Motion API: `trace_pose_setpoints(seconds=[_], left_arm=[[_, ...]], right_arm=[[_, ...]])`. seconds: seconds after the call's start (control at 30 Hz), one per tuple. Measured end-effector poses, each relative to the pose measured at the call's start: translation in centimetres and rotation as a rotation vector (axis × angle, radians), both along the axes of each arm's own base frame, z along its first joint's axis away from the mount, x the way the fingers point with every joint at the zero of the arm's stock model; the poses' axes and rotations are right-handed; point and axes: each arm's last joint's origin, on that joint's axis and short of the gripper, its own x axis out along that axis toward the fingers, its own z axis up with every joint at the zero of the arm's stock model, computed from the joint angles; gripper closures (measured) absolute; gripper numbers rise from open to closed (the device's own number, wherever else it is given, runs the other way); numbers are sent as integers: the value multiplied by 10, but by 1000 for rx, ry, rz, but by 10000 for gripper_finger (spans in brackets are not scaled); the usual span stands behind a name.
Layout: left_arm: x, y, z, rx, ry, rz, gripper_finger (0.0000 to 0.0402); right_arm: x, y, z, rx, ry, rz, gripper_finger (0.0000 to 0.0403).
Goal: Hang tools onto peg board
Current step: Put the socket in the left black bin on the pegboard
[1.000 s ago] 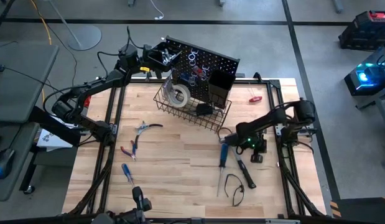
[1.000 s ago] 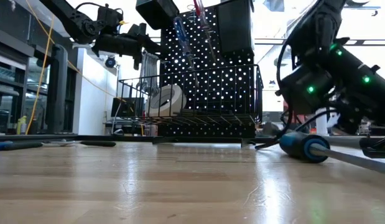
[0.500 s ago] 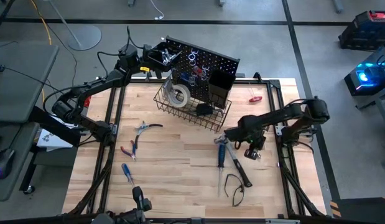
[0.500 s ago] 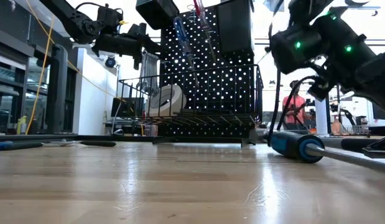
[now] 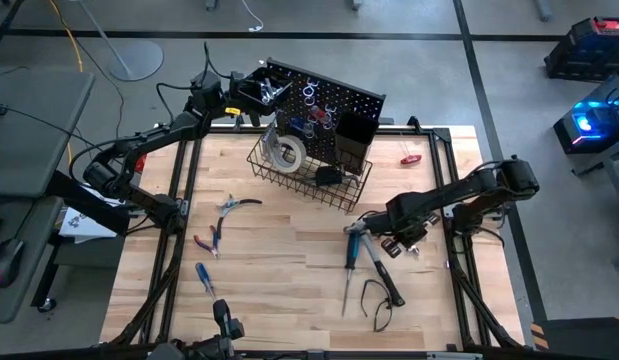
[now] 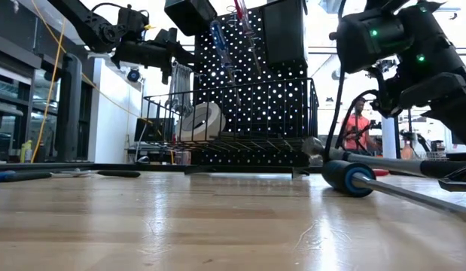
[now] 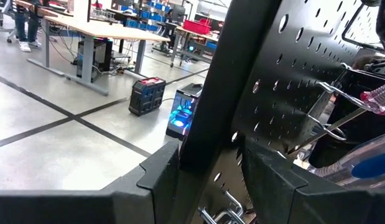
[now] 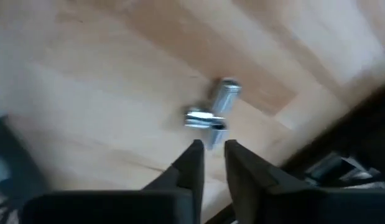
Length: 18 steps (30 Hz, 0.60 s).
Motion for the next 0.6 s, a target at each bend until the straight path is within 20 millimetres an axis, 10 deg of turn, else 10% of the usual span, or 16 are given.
trace_pose_setpoints(seconds=[0.6], left_arm=[[0, 0, 0, -2, 1, 2, 245]], right_arm=[[-3, 5, 50, -9, -339, -10, 231]])
